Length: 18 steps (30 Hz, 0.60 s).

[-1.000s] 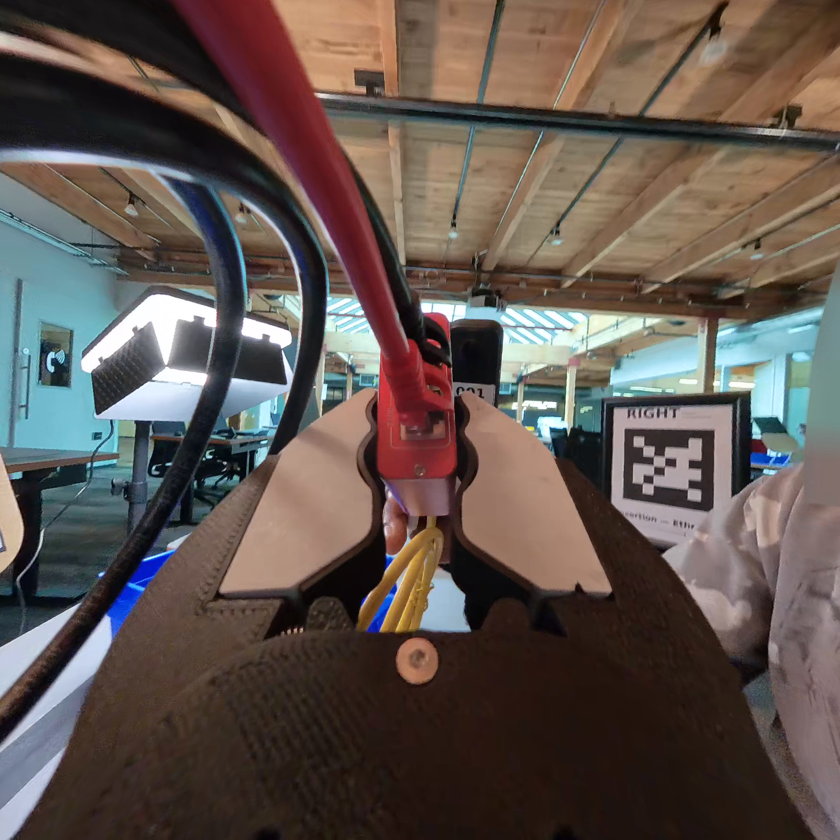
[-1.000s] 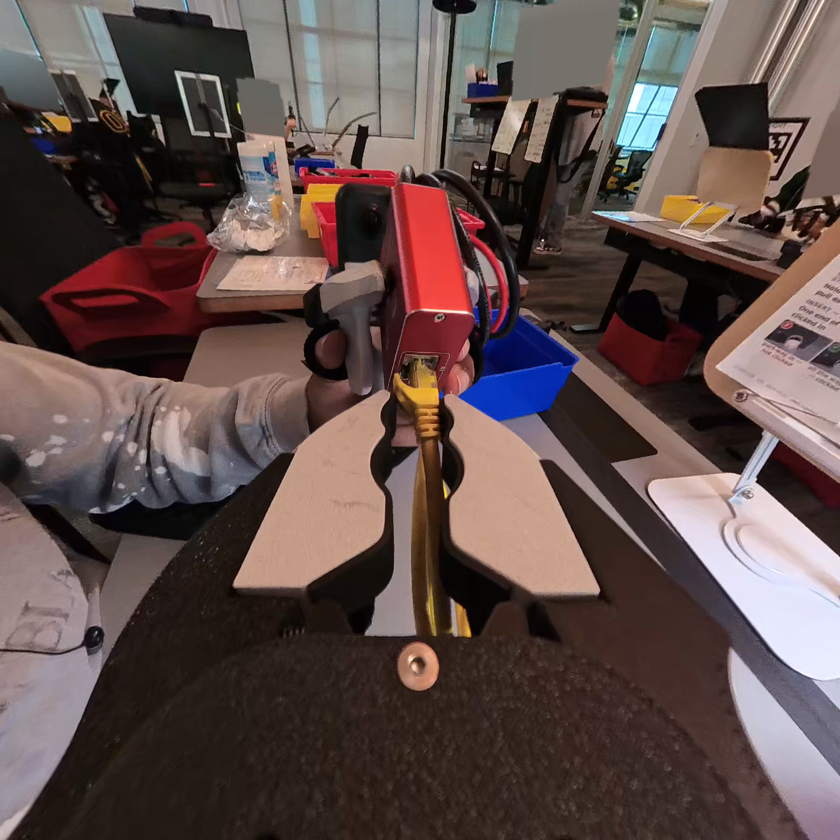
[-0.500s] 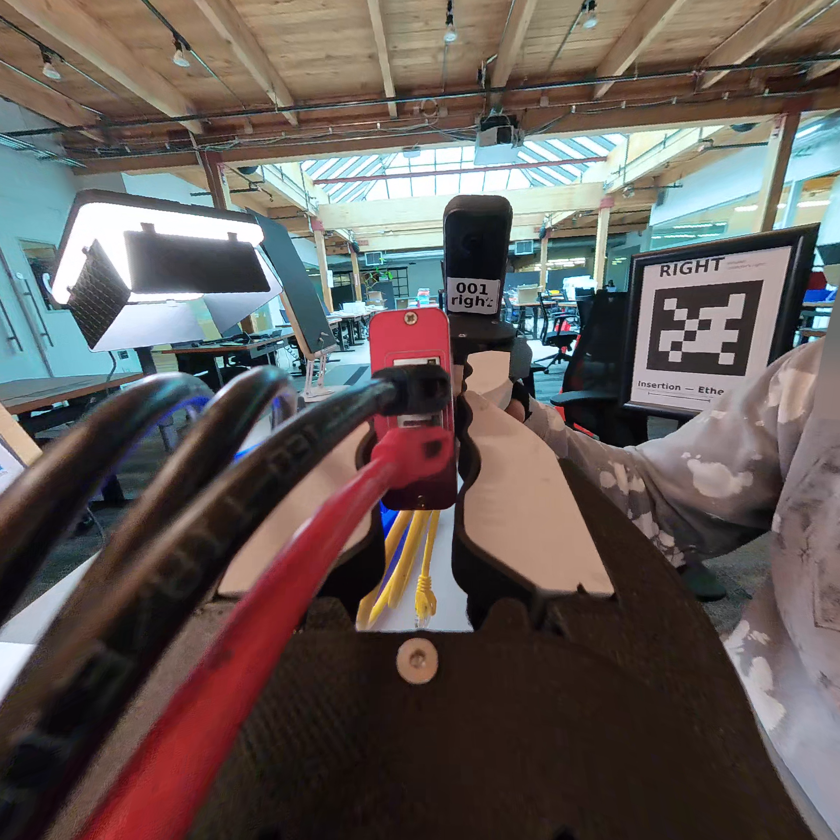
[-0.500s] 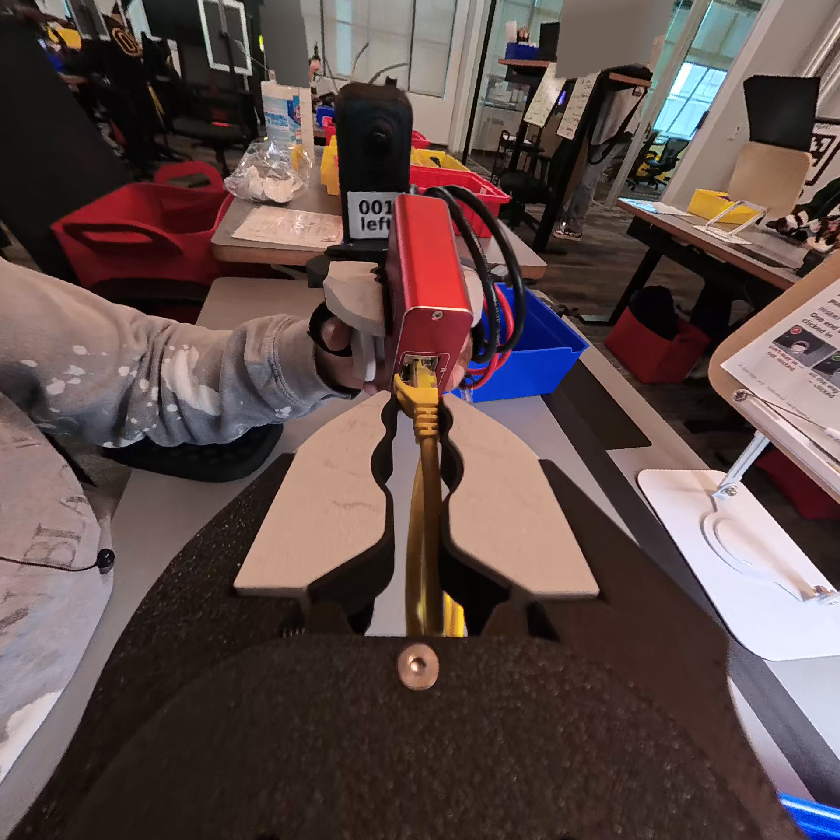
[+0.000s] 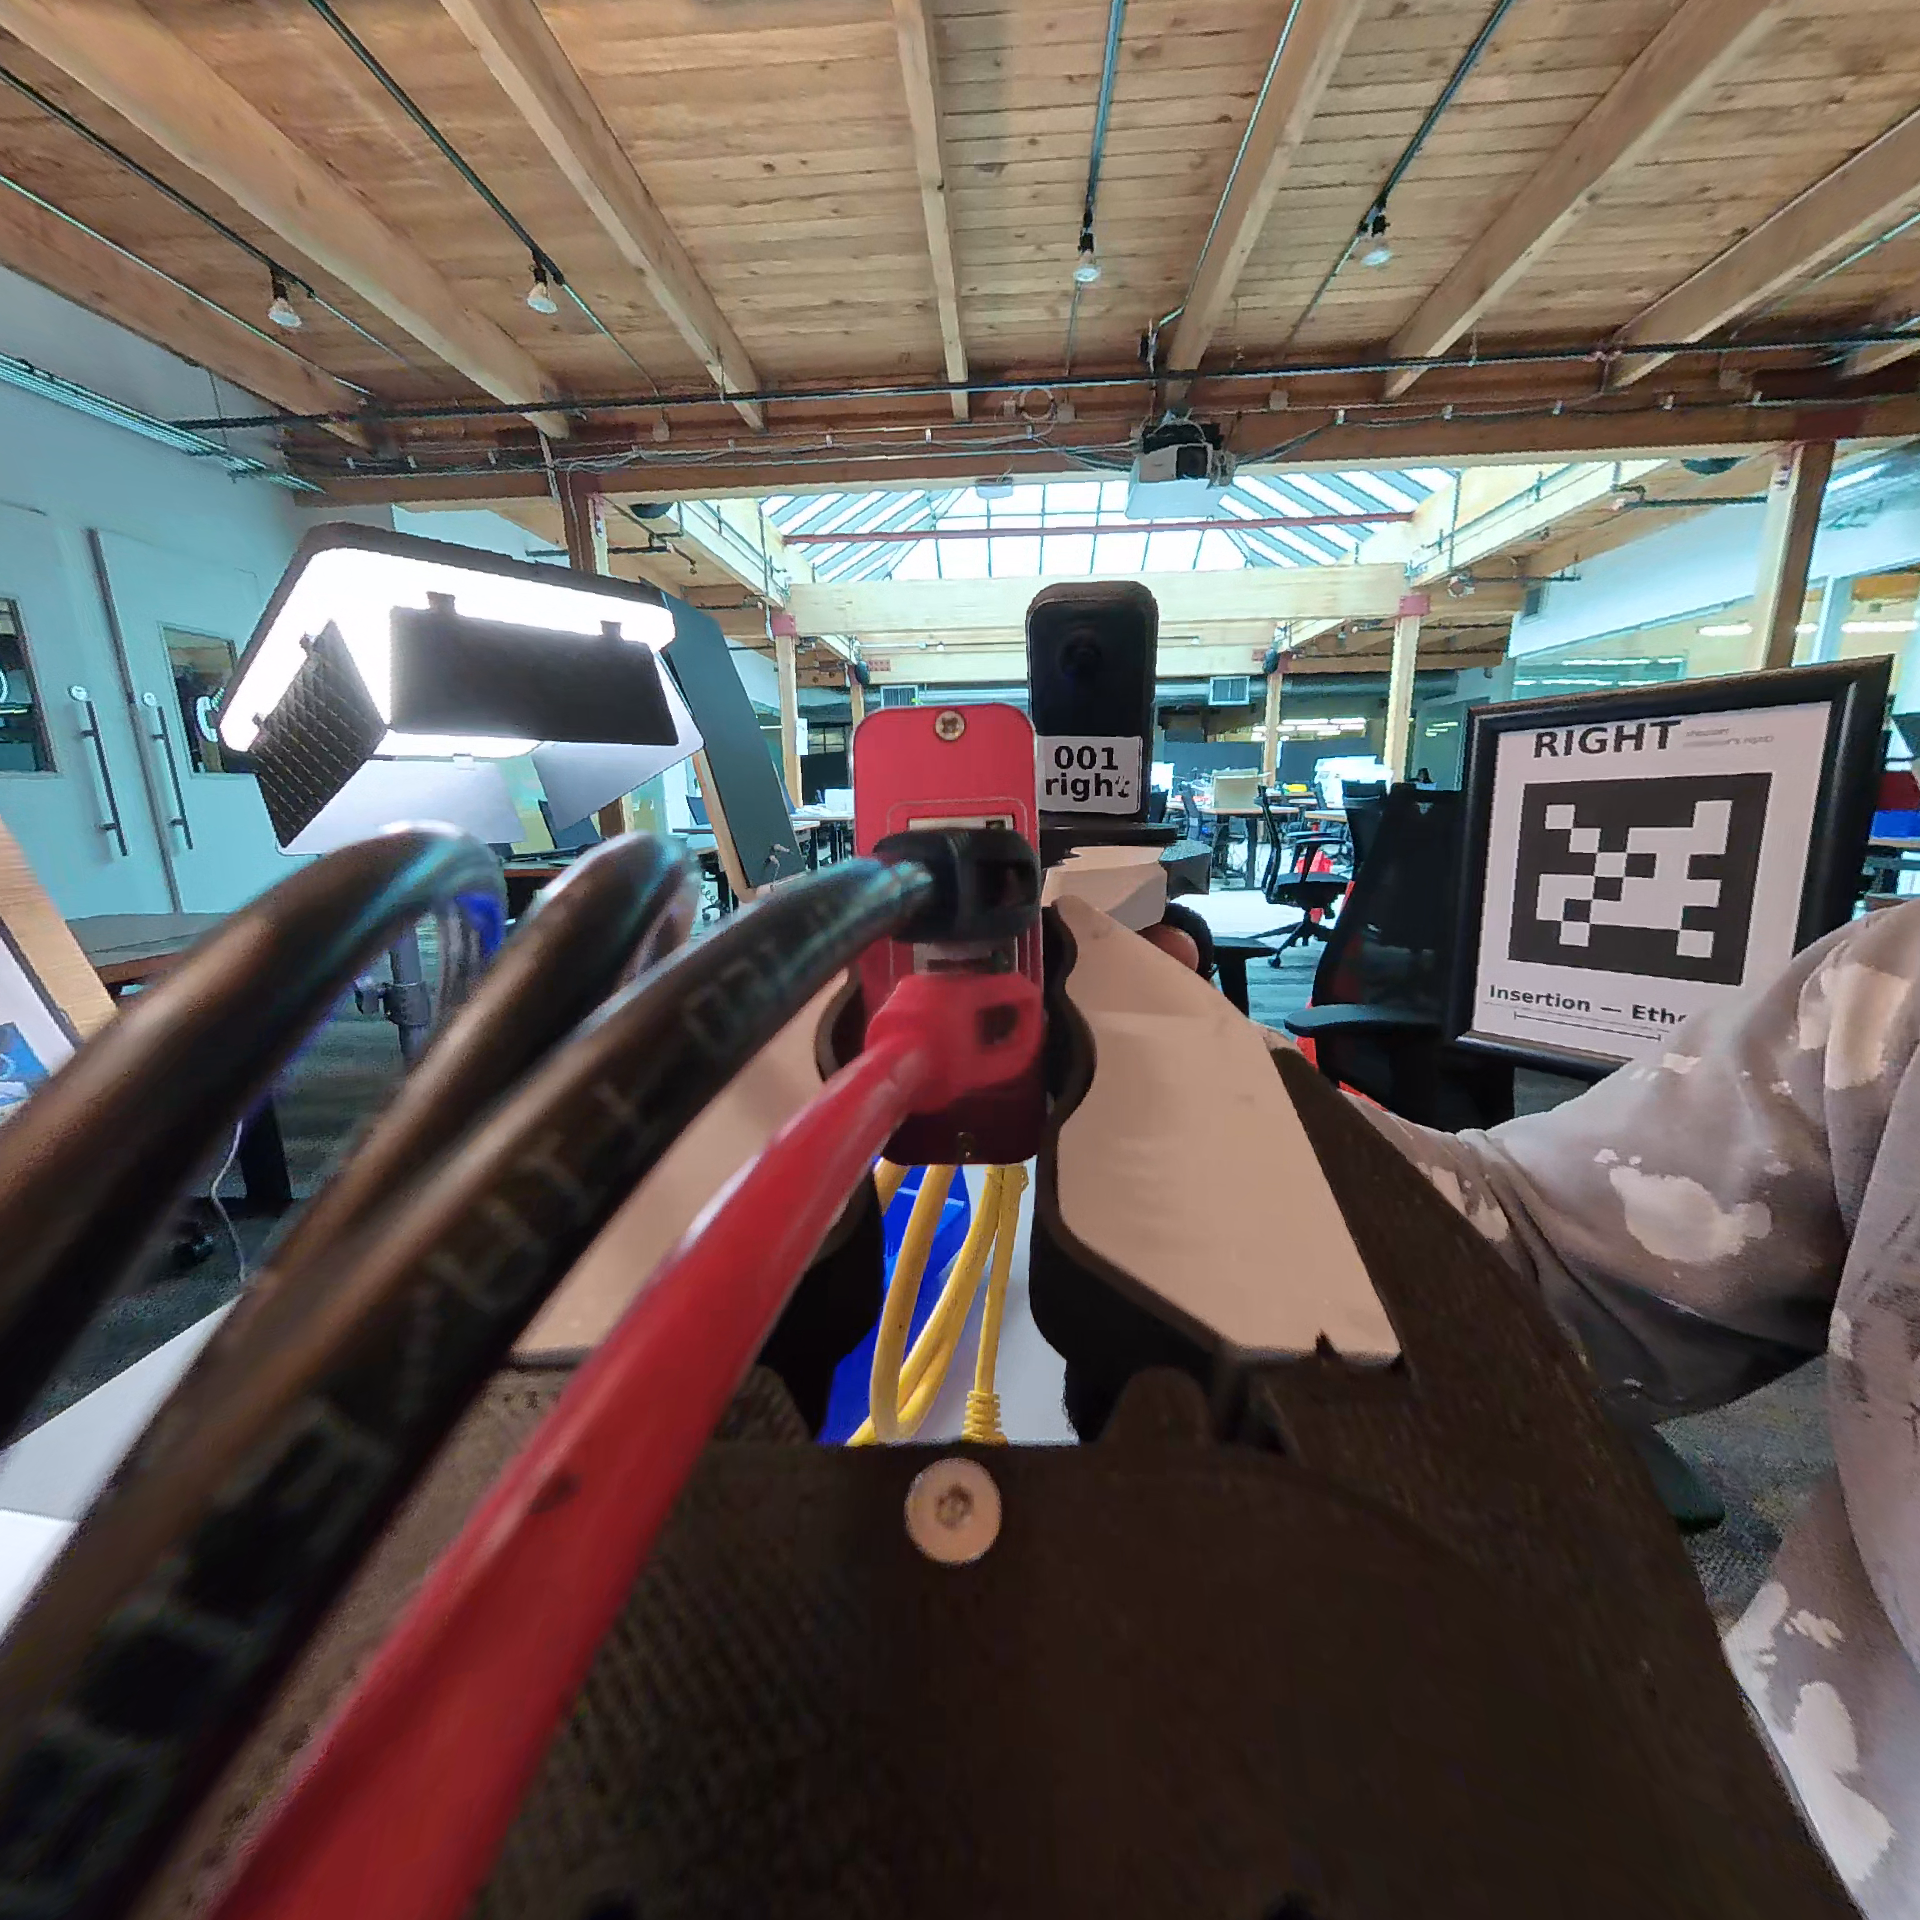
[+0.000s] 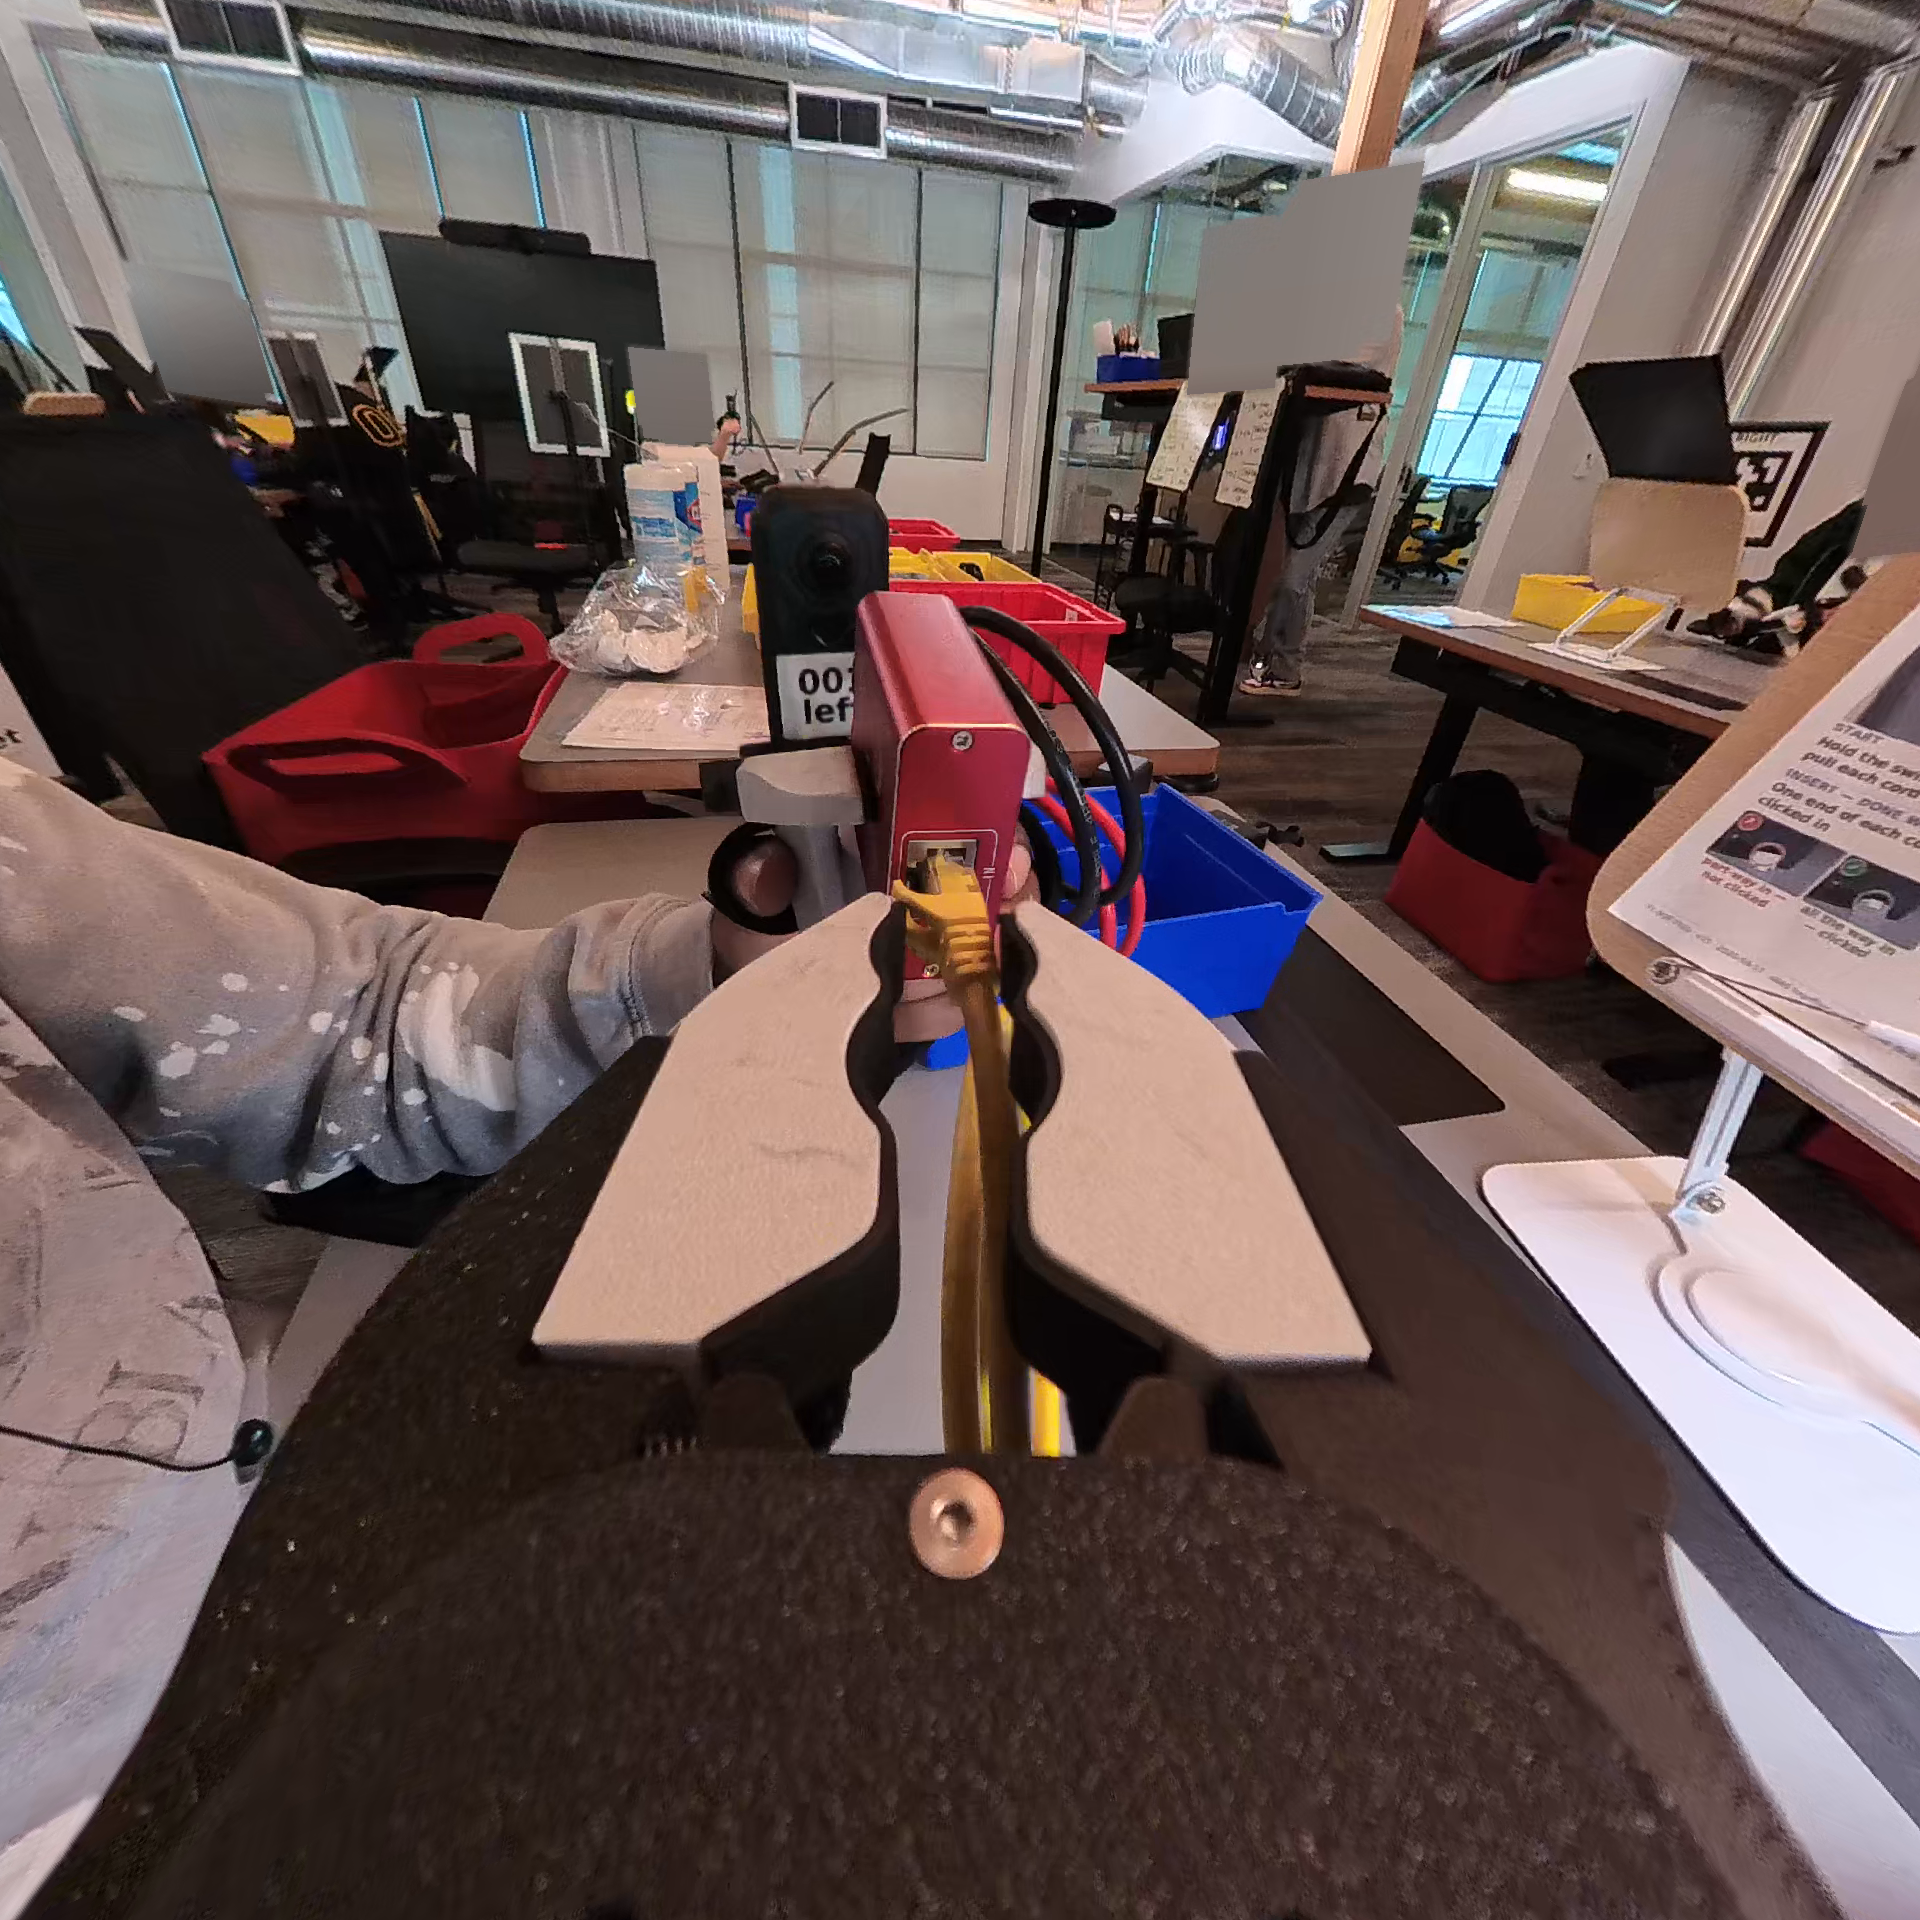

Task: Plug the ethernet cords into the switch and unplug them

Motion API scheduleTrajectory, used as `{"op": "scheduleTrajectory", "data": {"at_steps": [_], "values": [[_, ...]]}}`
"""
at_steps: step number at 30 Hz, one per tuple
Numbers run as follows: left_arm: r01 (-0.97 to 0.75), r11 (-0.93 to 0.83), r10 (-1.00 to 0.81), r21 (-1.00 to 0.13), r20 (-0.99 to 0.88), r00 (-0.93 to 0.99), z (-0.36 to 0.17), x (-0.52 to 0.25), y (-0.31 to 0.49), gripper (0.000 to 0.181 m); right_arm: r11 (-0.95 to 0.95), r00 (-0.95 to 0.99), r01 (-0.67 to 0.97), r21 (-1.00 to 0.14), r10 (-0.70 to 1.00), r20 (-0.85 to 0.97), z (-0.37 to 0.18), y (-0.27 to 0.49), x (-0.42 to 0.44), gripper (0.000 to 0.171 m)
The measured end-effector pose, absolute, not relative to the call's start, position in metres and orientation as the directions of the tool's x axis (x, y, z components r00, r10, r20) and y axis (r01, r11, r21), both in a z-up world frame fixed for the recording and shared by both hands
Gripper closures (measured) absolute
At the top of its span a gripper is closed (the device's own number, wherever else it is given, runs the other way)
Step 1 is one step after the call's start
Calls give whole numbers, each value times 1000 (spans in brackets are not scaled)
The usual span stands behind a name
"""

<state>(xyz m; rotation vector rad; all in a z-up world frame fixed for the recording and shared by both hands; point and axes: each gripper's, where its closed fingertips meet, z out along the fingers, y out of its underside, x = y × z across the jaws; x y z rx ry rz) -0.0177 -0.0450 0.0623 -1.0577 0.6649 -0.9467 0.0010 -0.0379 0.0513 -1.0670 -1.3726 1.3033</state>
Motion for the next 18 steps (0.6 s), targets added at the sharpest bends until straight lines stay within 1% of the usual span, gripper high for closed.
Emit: {"op": "scheduleTrajectory", "data": {"at_steps": [10,12,18], "values": [[344,212,-887,-915,-33,460,62,-11,-47,152,88,-206,5,-996,975,85,51,-40,8,154],[344,213,-887,-915,-34,460,61,-10,-46,152,92,-214,18,-996,973,86,49,-41,9,152],[337,230,-885,-913,-53,462,60,-10,-47,152,96,-210,20,-995,974,90,49,-41,8,153]]}}
